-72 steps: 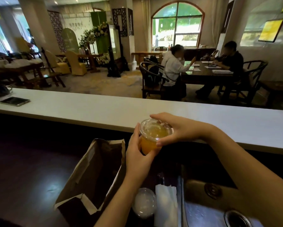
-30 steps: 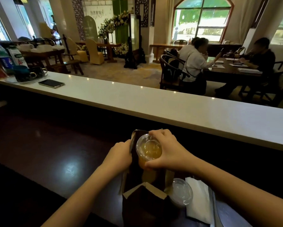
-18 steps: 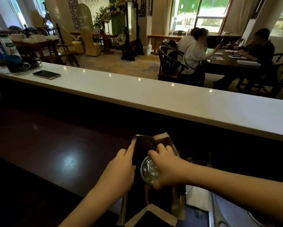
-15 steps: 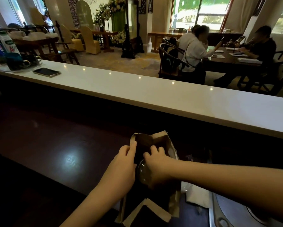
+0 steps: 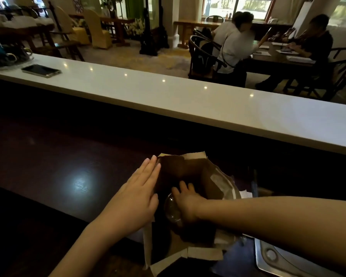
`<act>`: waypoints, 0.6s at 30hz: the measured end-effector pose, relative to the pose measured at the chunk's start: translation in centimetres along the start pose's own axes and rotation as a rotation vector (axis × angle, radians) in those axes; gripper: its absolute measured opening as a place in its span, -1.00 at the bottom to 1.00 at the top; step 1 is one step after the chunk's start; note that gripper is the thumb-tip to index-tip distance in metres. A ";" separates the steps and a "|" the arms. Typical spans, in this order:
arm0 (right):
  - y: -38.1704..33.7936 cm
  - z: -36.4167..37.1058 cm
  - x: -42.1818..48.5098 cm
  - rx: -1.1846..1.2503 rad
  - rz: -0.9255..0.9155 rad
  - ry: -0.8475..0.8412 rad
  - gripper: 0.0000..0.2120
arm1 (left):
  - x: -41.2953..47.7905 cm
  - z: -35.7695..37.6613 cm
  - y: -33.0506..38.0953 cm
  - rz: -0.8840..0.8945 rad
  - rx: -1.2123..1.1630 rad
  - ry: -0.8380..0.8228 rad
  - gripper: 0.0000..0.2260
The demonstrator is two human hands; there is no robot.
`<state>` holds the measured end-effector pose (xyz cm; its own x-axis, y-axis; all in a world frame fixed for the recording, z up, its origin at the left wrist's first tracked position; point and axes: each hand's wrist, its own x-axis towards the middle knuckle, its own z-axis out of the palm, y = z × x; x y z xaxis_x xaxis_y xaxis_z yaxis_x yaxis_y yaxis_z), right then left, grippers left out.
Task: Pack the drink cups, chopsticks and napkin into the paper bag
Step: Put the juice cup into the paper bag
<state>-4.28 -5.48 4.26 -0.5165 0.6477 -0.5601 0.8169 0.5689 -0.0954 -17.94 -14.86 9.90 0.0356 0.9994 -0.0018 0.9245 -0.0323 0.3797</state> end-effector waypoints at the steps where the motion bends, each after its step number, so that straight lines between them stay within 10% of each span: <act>1: 0.2 0.5 0.1 0.005 -0.013 0.006 -0.12 | -0.1 -0.2 -0.1 0.003 0.015 -0.003 -0.42; 18: -1.5 3.8 2.2 0.004 -0.034 0.008 -0.05 | 0.2 -1.5 -0.2 0.025 0.034 -0.061 -0.34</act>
<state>-5.66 -6.83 0.08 -0.5460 0.6323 -0.5496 0.7999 0.5884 -0.1179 -18.68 -14.63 11.18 0.0809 0.9955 -0.0495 0.9352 -0.0586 0.3491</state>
